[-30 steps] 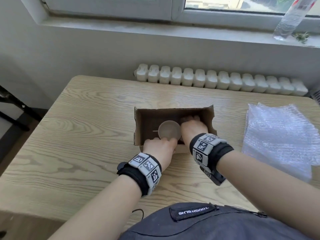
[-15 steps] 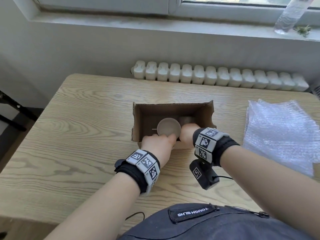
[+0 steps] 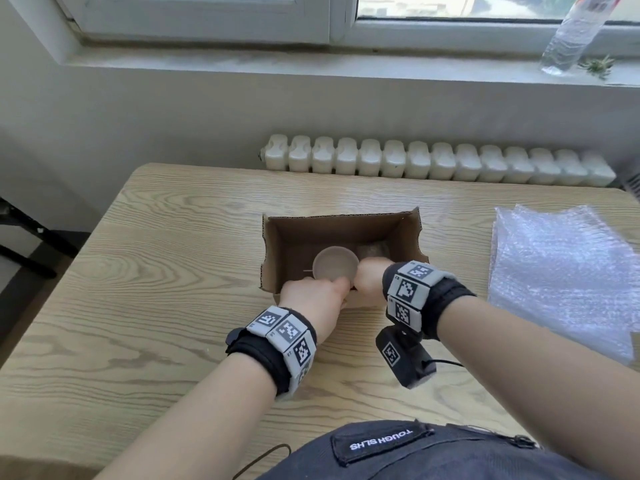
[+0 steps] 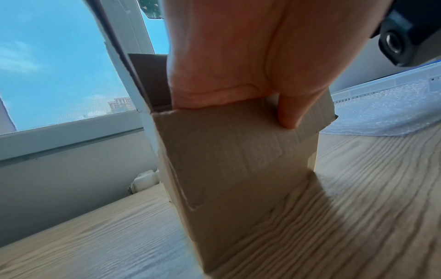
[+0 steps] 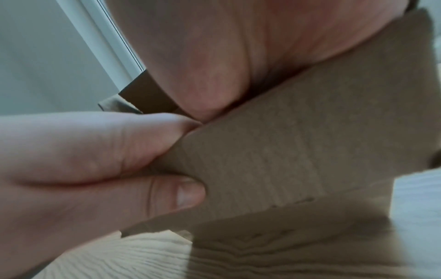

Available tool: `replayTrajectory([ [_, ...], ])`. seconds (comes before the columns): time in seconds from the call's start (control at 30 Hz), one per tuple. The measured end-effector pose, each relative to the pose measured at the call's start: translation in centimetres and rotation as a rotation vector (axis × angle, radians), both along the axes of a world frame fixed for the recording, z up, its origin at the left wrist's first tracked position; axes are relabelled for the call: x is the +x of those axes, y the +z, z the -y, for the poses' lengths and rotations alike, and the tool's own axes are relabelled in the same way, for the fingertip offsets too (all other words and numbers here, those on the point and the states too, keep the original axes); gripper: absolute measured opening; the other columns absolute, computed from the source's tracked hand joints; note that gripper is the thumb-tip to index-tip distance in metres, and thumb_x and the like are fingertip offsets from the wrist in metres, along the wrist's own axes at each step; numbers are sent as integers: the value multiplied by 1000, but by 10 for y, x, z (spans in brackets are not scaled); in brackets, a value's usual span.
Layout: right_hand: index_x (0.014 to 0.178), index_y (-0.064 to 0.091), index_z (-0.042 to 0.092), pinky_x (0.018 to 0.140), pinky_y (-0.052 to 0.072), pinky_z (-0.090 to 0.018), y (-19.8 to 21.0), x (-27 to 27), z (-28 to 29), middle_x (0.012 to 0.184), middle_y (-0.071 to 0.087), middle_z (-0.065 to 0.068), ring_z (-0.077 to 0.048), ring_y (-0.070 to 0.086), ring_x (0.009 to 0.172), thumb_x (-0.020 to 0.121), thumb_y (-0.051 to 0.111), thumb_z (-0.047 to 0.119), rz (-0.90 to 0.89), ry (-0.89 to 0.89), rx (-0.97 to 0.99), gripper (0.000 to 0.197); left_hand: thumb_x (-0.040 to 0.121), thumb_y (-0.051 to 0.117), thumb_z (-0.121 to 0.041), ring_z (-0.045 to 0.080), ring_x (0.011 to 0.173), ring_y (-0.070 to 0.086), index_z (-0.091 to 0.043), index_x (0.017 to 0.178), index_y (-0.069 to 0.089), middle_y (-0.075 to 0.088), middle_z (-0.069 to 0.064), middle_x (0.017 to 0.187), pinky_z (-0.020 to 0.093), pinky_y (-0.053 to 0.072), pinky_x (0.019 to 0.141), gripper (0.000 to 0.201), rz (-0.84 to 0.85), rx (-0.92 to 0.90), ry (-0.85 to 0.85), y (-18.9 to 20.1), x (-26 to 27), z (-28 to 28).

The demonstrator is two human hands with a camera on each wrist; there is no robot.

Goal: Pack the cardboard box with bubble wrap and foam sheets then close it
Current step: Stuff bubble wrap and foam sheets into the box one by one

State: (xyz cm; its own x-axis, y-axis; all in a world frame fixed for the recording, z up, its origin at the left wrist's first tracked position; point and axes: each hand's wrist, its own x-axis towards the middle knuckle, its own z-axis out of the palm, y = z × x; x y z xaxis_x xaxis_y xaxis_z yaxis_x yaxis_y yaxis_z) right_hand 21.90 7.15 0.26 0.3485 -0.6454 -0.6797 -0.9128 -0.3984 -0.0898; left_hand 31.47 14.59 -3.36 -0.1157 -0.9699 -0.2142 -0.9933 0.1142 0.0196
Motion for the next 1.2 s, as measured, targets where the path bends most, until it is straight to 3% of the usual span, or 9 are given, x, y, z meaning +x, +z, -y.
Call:
replayTrajectory([
  [0.07, 123, 55, -2, 75, 38, -28, 4, -1, 1, 98, 60, -15, -24, 49, 90, 98, 40, 11, 51, -86, -22, 33, 100, 34, -31, 31, 91, 60, -20, 118, 43, 64, 7, 100, 32, 36, 61, 23, -3, 3, -7, 1, 1, 1],
  [0.2, 120, 55, 2, 78, 46, -30, 10, -15, -5, 119, 61, -14, -28, 60, 107, 93, 42, 7, 204, -215, -161, 31, 99, 36, -33, 31, 90, 60, -19, 116, 44, 63, 7, 100, 32, 40, 63, 24, -1, 21, 15, 8, 2, 6],
  [0.43, 119, 62, 9, 95, 46, -35, 39, -52, -20, 123, 60, -10, -27, 55, 115, 91, 38, 6, 451, -212, -301, 36, 96, 40, -35, 30, 111, 54, -18, 120, 42, 54, 6, 125, 39, 41, 85, 29, 47, 95, 99, 29, -6, 19],
  [0.63, 90, 62, 14, 82, 46, -33, 47, -98, -21, 101, 63, -4, -21, 56, 96, 88, 40, 8, 615, -401, -481, 24, 92, 47, -32, 25, 120, 47, -22, 137, 36, 44, 3, 135, 40, 44, 97, 48, -218, -99, 86, 61, -44, 22],
  [0.73, 91, 60, 14, 88, 46, -33, 40, -132, -15, 107, 60, -4, -21, 55, 101, 87, 40, 6, 602, -499, -504, 22, 93, 48, -30, 20, 129, 37, -21, 141, 33, 38, -1, 140, 32, 35, 105, 52, -322, -235, 16, 75, -73, 26],
  [0.83, 108, 58, 12, 95, 43, -33, 25, -170, -7, 123, 51, -5, -22, 53, 111, 89, 41, 8, 508, -575, -454, 26, 95, 45, -29, 16, 131, 36, -22, 142, 34, 37, -3, 141, 27, 29, 107, 48, -330, -257, -138, 79, -107, 34],
  [0.97, 124, 54, 12, 103, 40, -36, 0, -219, 1, 141, 38, -5, -23, 44, 126, 92, 41, 14, 351, -663, -394, 35, 96, 43, -27, 16, 126, 40, -24, 139, 37, 40, -4, 139, 30, 34, 104, 44, -342, -156, -262, 70, -151, 49],
  [1.1, 134, 49, 19, 115, 25, -40, -25, -252, 5, 158, 12, -3, -23, 13, 146, 94, 43, 25, 172, -630, -271, 41, 96, 41, -29, 18, 127, 42, -24, 139, 36, 39, -4, 142, 35, 37, 104, 43, -303, -25, -282, 55, -181, 65],
  [1.2, 135, 49, 21, 115, 22, -41, -42, -263, 11, 157, 14, -5, -24, 11, 145, 95, 43, 31, 75, -596, -203, 42, 97, 40, -30, 19, 127, 44, -25, 140, 36, 39, -3, 143, 39, 42, 101, 44, -254, 49, -284, 47, -196, 75],
])
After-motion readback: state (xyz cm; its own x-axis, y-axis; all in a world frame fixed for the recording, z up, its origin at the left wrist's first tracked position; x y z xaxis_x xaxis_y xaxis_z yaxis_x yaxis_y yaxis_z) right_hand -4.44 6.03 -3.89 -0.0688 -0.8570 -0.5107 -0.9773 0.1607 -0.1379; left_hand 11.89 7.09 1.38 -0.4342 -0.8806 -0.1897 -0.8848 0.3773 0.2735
